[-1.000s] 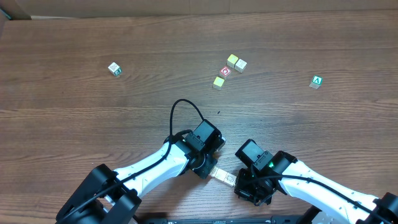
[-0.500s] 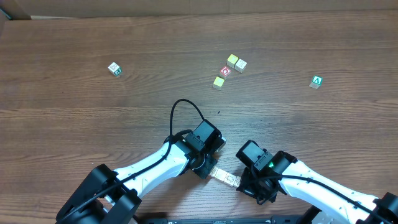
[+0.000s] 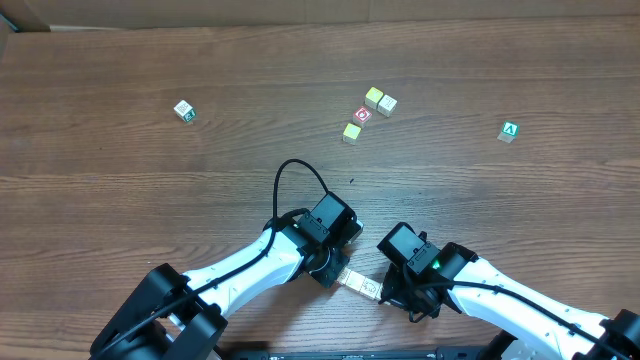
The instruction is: Flip 4 blocks
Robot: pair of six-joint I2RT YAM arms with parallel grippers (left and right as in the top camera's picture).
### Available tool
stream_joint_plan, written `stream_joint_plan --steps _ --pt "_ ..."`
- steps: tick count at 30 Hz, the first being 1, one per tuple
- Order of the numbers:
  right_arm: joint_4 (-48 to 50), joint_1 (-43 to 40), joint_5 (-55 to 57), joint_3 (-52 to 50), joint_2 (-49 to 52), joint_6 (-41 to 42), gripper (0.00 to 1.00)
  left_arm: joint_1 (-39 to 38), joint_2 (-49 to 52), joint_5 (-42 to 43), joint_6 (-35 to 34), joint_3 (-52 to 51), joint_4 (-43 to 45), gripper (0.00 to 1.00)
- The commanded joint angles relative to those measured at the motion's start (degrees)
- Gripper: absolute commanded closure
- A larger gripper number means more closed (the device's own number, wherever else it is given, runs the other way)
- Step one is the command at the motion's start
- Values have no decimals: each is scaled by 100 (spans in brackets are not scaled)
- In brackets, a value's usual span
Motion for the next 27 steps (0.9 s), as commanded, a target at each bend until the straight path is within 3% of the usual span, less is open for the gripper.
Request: stream_joint_plan --steps 1,10,16,27 --pt "140 28 -155 17 2 52 96 46 247 11 125 -201 -35 96" --pt "175 28 -256 17 2 181 96 46 247 114 57 -201 -42 96" --pt "111 28 -260 17 2 181 96 94 247 -173 -442 -201 -74 96" --pt "46 28 -260 17 2 181 96 122 245 -205 -848 -201 -1019 96"
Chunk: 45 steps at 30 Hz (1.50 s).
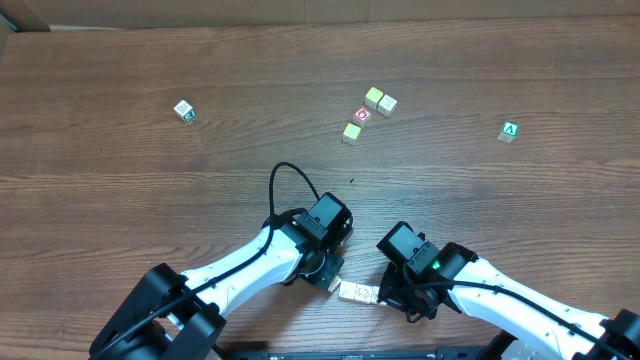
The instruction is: Flip 4 blocks
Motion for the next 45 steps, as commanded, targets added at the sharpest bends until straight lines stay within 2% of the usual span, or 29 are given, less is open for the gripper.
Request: stream_joint_plan --steps 1,6,11,22,29,45 --pt "17 28 -4 17 2 31 96 42 249 -236 -186 -264 -289 96" --pt "15 28 -4 17 2 28 96 39 247 -170 -181 -264 -297 96" --pt "17 28 -4 17 2 28 96 39 249 402 -94 -262 -254 96" --pt "15 28 -13 17 2 28 96 35 247 699 -96 -262 -258 96" --pt "17 28 -66 17 2 31 96 35 247 356 -94 -262 -120 96" --pt "203 28 -201 17 2 140 96 35 247 352 -9 -262 98 96"
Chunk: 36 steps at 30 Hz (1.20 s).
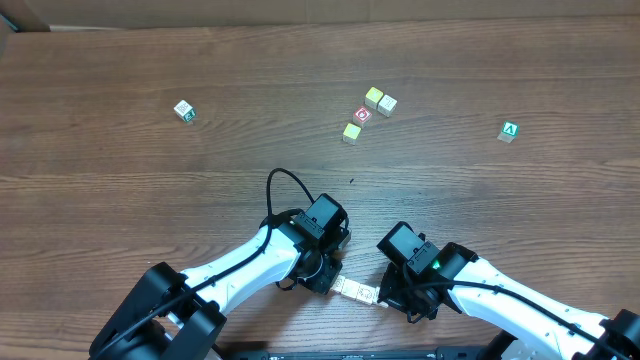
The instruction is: Flip 4 blocks
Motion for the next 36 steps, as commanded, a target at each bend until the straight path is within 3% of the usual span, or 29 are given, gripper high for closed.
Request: stream_joint_plan --steps 1,17,36 --pt "199 26 -157 20 2 120 96 -2 238 -188 94 -208 118 96" --pt "435 26 -247 22 2 208 96 -2 236 -190 87 -205 417 96" --pt "629 26 -498 20 2 894 96 -2 238 -496 278 -208 518 96"
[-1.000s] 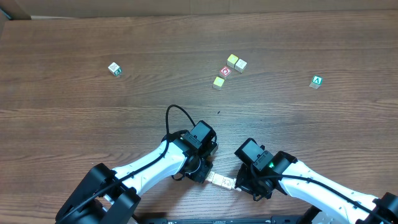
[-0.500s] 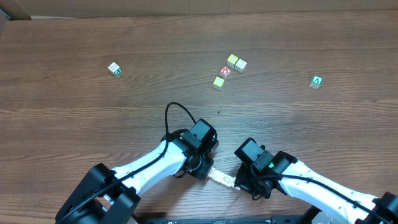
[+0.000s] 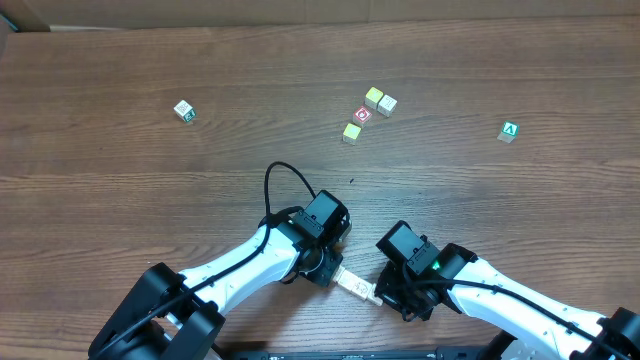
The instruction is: Flip 4 blocks
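Observation:
Both arms meet at the table's near edge. A pale, elongated block piece (image 3: 355,286) lies between my left gripper (image 3: 335,275) and my right gripper (image 3: 380,293). The wrists hide the fingers, so their state is unclear. Far from both, a white-and-green block (image 3: 183,110) sits at the left. A cluster holds a yellow-green block (image 3: 374,96), a cream block (image 3: 388,104), a red-and-white block (image 3: 362,115) and another yellow-green block (image 3: 351,131). A green lettered block (image 3: 510,131) lies at the right.
The brown wooden table (image 3: 120,200) runs back to a cardboard wall at the far edge. The left arm's black cable (image 3: 285,180) loops up over the table just behind its wrist.
The pale piece between the grippers sits a little higher and more tilted than before. The right wrist has edged slightly left. The far blocks have not moved.
The two grippers stayed together at the near edge with the pale piece between them throughout. It lay tilted first, then lower and level, then slightly tilted, and is now tilted again. The left wrist shifted a little each time. The six far blocks kept their places.

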Robot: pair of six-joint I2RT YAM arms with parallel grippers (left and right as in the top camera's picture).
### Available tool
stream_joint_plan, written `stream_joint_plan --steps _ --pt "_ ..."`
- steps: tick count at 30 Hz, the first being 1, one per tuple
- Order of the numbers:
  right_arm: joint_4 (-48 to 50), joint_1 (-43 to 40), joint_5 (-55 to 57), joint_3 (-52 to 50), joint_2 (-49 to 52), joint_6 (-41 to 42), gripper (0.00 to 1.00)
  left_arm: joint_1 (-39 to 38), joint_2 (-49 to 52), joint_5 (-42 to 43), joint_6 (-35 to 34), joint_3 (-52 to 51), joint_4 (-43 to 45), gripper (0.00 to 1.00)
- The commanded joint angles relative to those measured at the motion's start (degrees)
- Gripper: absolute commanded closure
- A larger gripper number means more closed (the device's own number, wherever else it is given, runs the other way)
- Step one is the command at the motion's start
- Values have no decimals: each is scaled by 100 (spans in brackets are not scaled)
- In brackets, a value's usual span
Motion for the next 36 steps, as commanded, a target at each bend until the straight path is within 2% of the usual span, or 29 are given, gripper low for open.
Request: stream_joint_plan --steps 1,26,36 --pt "289 28 -284 83 -31 227 96 -39 254 -105 256 -208 127 96" --pt "407 35 -284 83 -20 809 96 -39 254 -249 994 -208 258 96" --pt "479 120 -127 83 192 798 96 -39 256 -247 1005 -208 262 96"
